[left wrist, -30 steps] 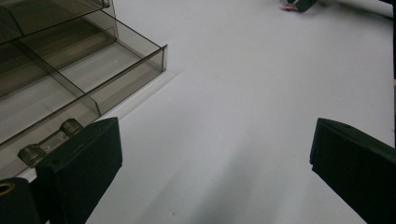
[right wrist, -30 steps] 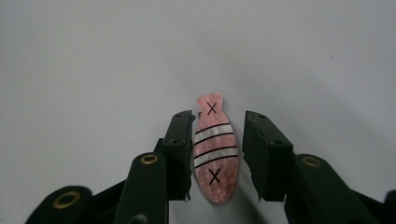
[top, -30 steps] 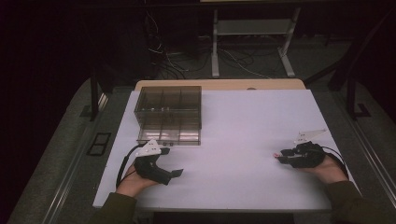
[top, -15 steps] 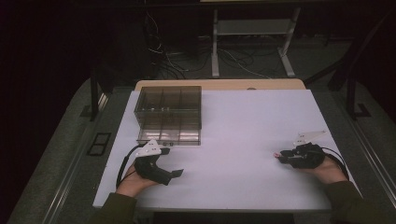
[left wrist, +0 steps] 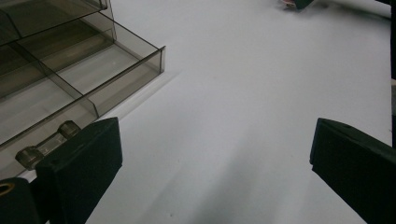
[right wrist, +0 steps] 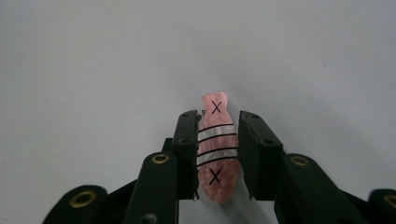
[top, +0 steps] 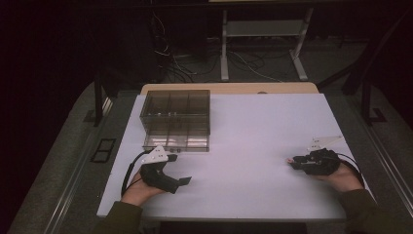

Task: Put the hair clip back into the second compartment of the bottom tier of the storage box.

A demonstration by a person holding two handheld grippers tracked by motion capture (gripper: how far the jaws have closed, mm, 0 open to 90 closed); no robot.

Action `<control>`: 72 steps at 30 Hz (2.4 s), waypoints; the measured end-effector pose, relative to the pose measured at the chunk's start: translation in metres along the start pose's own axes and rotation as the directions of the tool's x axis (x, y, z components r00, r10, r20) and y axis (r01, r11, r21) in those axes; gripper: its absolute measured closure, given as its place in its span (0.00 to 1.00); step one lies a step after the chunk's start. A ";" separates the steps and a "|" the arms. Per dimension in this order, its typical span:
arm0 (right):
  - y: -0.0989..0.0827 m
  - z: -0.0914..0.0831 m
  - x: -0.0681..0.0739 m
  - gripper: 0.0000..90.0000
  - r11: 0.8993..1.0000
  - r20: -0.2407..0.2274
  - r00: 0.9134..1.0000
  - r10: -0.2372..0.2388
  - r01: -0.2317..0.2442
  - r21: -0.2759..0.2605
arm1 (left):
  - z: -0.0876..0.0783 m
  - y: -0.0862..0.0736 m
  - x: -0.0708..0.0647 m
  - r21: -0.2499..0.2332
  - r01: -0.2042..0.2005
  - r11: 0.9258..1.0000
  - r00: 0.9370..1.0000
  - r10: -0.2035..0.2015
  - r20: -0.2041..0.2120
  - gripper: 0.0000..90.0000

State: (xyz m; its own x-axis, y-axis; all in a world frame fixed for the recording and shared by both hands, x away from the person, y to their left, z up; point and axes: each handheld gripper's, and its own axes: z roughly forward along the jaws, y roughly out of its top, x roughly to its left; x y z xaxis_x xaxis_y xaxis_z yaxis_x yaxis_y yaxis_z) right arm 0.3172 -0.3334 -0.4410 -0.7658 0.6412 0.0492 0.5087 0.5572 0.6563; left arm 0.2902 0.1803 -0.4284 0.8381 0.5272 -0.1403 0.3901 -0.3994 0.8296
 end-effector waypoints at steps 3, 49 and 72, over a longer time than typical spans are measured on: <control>0.001 -0.002 0.001 0.75 1.000 -0.003 1.000 0.002 -0.002 -0.012 | 0.000 0.000 0.000 0.002 -0.001 1.000 1.000 0.001 0.002 0.01; 0.041 0.006 0.028 0.75 0.993 -0.055 0.998 0.025 -0.031 -0.110 | 0.003 0.003 0.000 -0.023 0.034 0.999 0.999 -0.035 -0.033 0.06; 0.067 0.021 0.040 0.75 0.989 -0.091 0.996 0.000 -0.013 -0.149 | 0.003 0.005 -0.001 -0.014 0.017 1.000 0.999 -0.018 -0.051 0.07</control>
State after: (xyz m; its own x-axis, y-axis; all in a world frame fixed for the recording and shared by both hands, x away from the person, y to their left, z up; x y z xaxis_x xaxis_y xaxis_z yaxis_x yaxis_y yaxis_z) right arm 0.3288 -0.2588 -0.4109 -0.7984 0.5906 0.1173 0.4547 0.4637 0.7604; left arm 0.2919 0.1754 -0.4261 0.8105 0.5716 -0.1278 0.3993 -0.3797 0.8345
